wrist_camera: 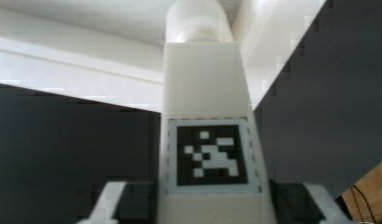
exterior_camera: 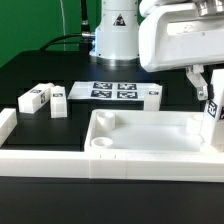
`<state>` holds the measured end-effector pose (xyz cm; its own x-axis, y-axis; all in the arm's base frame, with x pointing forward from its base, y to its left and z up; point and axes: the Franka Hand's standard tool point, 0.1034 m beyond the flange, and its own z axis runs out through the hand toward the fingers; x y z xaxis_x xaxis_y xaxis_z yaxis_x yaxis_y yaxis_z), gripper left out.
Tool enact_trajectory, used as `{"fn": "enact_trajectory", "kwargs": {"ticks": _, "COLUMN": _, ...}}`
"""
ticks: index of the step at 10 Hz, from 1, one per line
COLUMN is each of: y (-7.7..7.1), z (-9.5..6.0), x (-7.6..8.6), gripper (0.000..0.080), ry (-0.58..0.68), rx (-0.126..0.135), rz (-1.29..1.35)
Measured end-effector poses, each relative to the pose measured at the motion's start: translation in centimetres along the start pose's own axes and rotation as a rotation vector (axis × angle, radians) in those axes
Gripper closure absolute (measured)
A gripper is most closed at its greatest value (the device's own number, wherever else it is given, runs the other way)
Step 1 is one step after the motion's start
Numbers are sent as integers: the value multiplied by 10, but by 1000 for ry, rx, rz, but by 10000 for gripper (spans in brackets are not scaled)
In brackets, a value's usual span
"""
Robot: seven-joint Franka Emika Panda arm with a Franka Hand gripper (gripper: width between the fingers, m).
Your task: Assemble desk
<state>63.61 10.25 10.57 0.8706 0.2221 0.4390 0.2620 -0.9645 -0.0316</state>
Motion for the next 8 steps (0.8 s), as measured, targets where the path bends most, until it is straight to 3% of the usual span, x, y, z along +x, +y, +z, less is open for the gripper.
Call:
{"fn": "enact_trajectory", "kwargs": {"ticks": 1, "y": 0, "z": 0, "x": 0, "gripper": 511, "ry": -1, "rx": 0, "rz": 0}}
{"fn": "enact_trajectory", "kwargs": {"ticks": 3, "y": 0, "z": 0, "x": 0, "gripper": 204, "ry": -1, "rx": 0, "rz": 0}}
{"fn": "enact_trajectory", "kwargs": {"ticks": 8, "y": 6, "z": -16, "x": 11, "gripper": 150, "ry": -11, "rx": 1, "rz": 4}}
